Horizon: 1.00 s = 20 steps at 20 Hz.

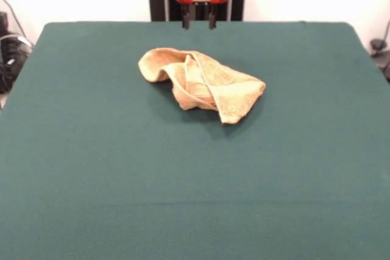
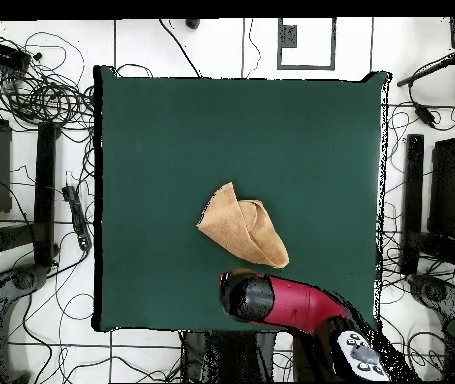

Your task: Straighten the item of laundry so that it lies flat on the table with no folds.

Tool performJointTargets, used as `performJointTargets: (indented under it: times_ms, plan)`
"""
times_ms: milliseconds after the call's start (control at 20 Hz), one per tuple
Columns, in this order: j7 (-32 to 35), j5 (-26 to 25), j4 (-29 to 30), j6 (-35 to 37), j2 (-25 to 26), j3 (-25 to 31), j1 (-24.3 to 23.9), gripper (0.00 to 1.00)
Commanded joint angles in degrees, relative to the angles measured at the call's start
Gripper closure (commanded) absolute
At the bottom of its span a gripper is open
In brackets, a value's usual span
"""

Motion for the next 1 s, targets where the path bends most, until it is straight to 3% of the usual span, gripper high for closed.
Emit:
performJointTargets:
  times_ms: [50,400,1000]
  plan:
    - [3.88,-0.84,-3.95,2.54,0.53,5.96,1.69,0.00]
    - [4.57,-1.63,-1.89,0.03,-0.13,4.87,0.69,0.00]
    - [0.92,-5.45,-4.03,-0.31,2.58,6.30,-7.82,0.00]
